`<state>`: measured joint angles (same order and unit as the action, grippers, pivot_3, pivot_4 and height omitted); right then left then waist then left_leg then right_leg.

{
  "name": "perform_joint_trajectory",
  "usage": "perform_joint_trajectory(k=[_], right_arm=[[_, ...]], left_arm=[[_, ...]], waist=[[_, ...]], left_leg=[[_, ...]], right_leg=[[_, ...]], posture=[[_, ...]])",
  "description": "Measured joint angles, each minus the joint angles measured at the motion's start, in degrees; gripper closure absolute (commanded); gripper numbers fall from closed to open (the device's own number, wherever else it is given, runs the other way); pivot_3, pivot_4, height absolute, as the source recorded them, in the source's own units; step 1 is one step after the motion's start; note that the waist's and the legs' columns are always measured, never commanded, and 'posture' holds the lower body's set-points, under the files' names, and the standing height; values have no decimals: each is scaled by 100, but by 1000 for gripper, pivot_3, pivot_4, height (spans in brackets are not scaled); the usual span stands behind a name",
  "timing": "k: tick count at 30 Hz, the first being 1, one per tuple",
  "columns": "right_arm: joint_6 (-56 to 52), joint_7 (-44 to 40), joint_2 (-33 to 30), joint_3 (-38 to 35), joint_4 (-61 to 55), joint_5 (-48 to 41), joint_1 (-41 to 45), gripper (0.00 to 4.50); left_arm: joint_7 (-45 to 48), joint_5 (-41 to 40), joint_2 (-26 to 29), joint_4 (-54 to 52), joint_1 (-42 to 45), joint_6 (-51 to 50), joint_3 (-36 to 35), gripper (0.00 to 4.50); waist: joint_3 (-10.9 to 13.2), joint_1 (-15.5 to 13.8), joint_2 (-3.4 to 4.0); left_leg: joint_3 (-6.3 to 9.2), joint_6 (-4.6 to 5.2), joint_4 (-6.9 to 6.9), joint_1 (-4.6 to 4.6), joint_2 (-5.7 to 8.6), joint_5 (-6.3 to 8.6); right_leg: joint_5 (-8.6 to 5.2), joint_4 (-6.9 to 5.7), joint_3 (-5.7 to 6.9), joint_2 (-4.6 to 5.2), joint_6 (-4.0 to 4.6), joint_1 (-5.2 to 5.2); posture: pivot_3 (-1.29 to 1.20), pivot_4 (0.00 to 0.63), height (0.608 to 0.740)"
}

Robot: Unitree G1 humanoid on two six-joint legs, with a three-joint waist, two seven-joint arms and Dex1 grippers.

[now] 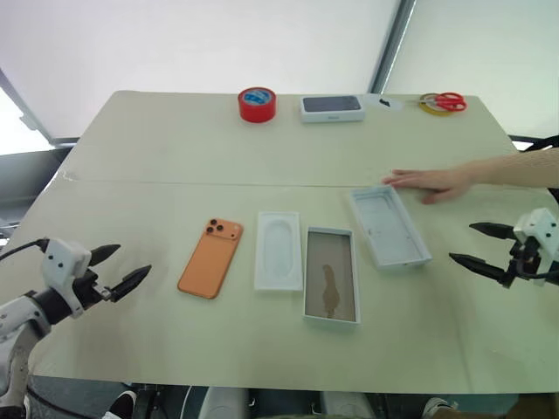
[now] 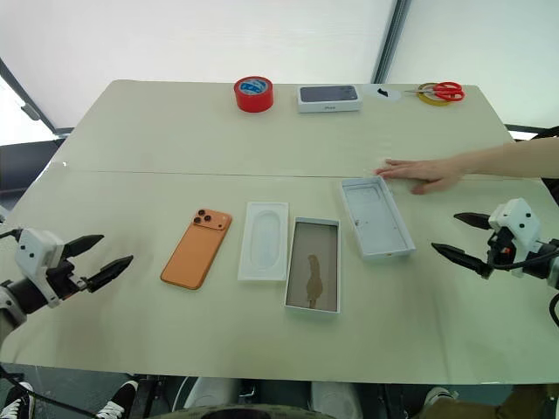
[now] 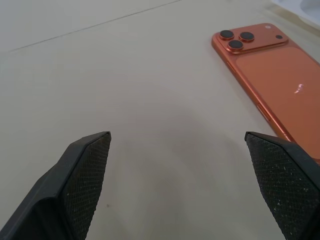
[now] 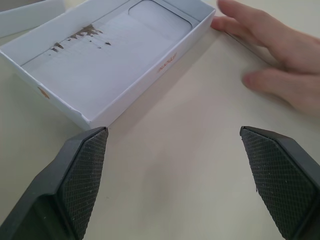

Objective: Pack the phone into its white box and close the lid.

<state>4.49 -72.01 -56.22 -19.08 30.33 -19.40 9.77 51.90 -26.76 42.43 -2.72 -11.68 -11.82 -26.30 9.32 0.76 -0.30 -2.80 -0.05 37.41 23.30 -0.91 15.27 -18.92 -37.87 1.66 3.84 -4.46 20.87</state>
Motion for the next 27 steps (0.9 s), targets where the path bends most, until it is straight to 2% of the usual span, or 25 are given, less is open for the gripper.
perform_joint_trajectory(k=[23,27], right_arm=[[-370,244,90,27,-739,-3,-4,86],[-576,303,144,91,-1119,-31,49,86]], left_arm=[[122,139,27,-88,467,224,97,0],[-20,48,41,-507,561,-232,291,0]], waist=[[-1,-5,1],[-1,-2,1]], left_leg=[[-1,0,-2,1,0,0],[-1,0,-1,1,1,0]], right_leg=[[0,1,0,1,0,0],[0,0,0,1,-1,-1]], posture=[[0,150,740],[0,150,740]])
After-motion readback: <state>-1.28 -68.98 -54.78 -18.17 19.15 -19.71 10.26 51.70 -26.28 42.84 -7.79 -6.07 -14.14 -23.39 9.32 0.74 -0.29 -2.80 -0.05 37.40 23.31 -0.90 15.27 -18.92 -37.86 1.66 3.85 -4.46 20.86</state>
